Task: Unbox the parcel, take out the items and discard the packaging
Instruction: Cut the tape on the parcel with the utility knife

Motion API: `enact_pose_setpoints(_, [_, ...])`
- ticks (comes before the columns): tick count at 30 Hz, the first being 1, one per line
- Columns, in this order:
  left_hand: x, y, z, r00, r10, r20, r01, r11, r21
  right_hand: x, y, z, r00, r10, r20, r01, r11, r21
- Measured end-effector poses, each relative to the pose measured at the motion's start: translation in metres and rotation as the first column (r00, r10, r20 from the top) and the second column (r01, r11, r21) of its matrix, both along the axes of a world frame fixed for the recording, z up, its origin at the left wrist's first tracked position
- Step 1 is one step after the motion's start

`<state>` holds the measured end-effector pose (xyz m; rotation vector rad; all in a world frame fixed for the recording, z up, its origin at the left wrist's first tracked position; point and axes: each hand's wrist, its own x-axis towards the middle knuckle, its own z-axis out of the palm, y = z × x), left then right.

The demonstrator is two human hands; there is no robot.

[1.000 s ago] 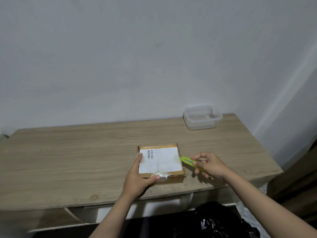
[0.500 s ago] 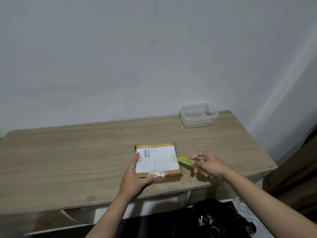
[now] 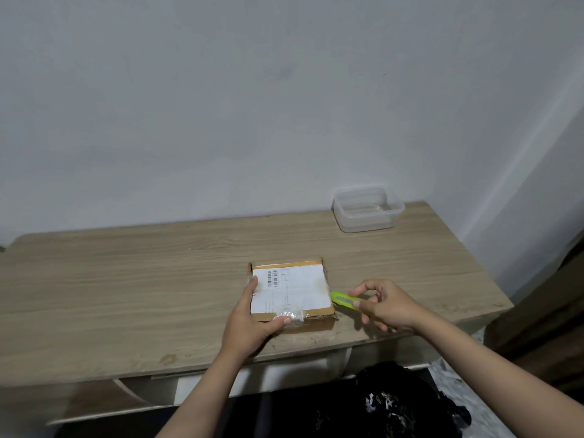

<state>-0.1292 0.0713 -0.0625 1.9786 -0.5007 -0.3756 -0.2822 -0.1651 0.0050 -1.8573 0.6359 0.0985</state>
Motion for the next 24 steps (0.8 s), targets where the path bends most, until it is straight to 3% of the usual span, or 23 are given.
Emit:
enact_pose_setpoints(8, [-0.001, 0.0, 0.0, 1.0, 0.013, 0.002, -0.013, 1.0, -0.01, -0.015, 0.0, -0.002, 0.997, -0.065, 0.043, 0.064, 0.997, 0.038])
enact_pose_setpoints(24, [-0.004, 0.001, 0.005, 1.0, 0.002, 0.012, -0.002, 1.0, -0.009, -0.007, 0.0, 0.004, 0.971, -0.232, 0.06, 0.235, 0.971, -0.05])
